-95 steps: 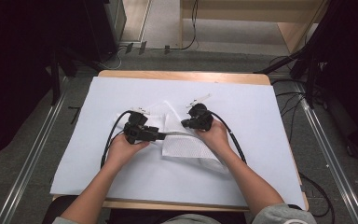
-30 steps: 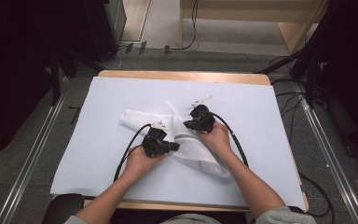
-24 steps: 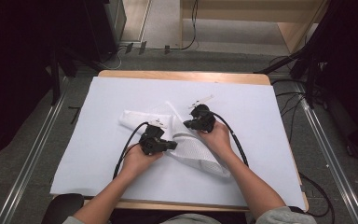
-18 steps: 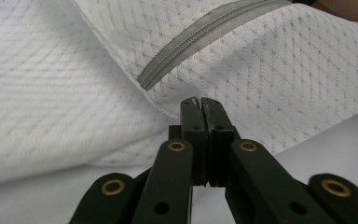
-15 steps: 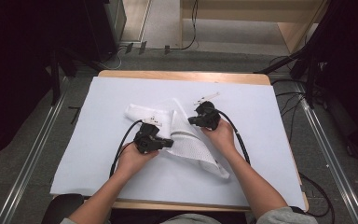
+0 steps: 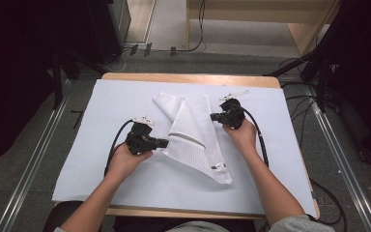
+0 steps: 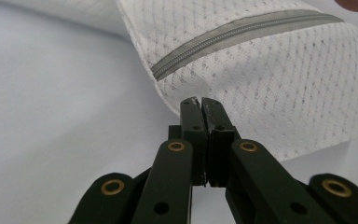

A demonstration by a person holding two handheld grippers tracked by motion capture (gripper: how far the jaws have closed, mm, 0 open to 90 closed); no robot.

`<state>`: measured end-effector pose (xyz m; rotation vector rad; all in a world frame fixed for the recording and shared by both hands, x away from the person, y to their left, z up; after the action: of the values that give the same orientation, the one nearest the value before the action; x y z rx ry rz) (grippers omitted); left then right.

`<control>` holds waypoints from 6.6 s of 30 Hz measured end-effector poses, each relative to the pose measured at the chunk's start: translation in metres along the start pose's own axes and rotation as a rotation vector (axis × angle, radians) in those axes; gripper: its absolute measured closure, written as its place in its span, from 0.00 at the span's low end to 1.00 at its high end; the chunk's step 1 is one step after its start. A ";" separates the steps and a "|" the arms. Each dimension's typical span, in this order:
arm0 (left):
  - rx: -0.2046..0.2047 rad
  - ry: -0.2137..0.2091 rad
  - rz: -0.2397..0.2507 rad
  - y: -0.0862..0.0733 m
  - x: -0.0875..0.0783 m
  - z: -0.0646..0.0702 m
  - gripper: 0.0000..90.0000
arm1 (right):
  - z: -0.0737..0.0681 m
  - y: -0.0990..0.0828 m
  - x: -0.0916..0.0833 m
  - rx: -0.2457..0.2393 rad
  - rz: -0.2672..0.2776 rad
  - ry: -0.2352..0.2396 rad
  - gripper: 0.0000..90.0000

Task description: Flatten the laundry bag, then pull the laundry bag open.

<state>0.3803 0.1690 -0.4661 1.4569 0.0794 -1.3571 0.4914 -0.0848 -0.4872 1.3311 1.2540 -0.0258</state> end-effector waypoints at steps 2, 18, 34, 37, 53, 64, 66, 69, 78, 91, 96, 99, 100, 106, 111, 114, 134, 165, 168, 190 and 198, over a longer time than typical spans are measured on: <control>0.007 0.009 -0.008 -0.002 -0.003 -0.002 1.00 | 0.005 -0.001 -0.003 0.012 0.006 -0.007 1.00; -0.042 0.066 -0.028 -0.030 -0.024 -0.021 1.00 | 0.036 -0.003 -0.012 0.059 0.019 -0.063 1.00; -0.071 0.063 -0.054 -0.055 -0.039 -0.017 0.97 | 0.043 0.000 -0.005 0.082 0.030 -0.077 1.00; -0.064 0.069 -0.041 -0.054 -0.039 -0.017 0.88 | 0.039 0.000 -0.002 0.075 0.029 -0.067 1.00; -0.044 0.043 0.017 -0.031 -0.037 -0.017 0.74 | 0.014 -0.007 -0.034 0.030 0.048 0.015 0.84; -0.023 0.018 0.014 -0.015 -0.024 -0.014 0.73 | -0.014 -0.038 -0.051 -0.020 0.017 0.060 0.80; -0.020 0.016 0.011 -0.012 -0.021 -0.014 0.73 | -0.017 -0.041 -0.055 -0.023 0.025 0.050 0.81; -0.014 0.006 0.007 -0.008 -0.017 -0.013 0.71 | -0.022 -0.046 -0.061 -0.037 0.024 0.025 0.83; 0.033 -0.037 -0.013 0.010 -0.009 -0.004 0.72 | -0.035 -0.068 -0.082 -0.005 0.003 0.055 0.94; 0.049 -0.058 0.008 0.035 0.011 0.007 0.76 | -0.049 -0.090 -0.088 0.010 -0.015 0.055 1.00; 0.065 -0.078 -0.002 0.040 0.027 0.019 0.82 | -0.051 -0.091 -0.078 0.007 -0.041 0.065 1.00; 0.083 -0.086 -0.017 0.041 0.034 0.027 0.92 | -0.050 -0.090 -0.076 0.016 -0.043 0.067 1.00; 0.091 -0.093 -0.022 0.041 0.035 0.029 0.94 | -0.050 -0.090 -0.075 0.015 -0.047 0.065 1.00; 0.118 -0.128 -0.054 0.044 0.052 0.049 0.97 | -0.052 -0.091 -0.069 0.026 -0.055 0.063 1.00; 0.143 -0.144 -0.083 0.040 0.065 0.061 1.00 | -0.051 -0.091 -0.061 0.024 -0.075 0.058 1.00; 0.139 -0.154 -0.091 0.035 0.072 0.065 1.00 | -0.048 -0.094 -0.056 0.034 -0.090 0.048 1.00; 0.136 -0.164 -0.145 0.014 0.093 0.072 0.99 | -0.059 -0.102 -0.051 0.037 -0.148 0.096 1.00; 0.115 -0.175 -0.127 0.019 0.091 0.071 0.95 | -0.074 -0.101 -0.056 -0.006 -0.128 0.106 1.00; 0.116 -0.184 -0.105 0.027 0.086 0.072 0.94 | -0.069 -0.104 -0.061 -0.006 -0.127 0.087 1.00; 0.082 -0.210 -0.161 0.026 0.105 0.086 0.85 | -0.065 -0.109 -0.051 -0.043 -0.126 0.043 1.00; 0.059 -0.220 -0.156 0.026 0.113 0.094 0.87 | -0.066 -0.109 -0.051 -0.064 -0.126 0.030 1.00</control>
<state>0.3739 0.0263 -0.5097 1.3625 0.0109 -1.6520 0.3582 -0.1052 -0.5116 1.1996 1.3521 -0.0543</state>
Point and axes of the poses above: each handheld gripper's, and its own axes: x roughly forward along the jaws, y roughly out of its top, z roughly to its right, the point moved 6 cm from there along x, roughly forward along the jaws, and after that the axes turned 4 degrees about y, right-handed, at the moved point
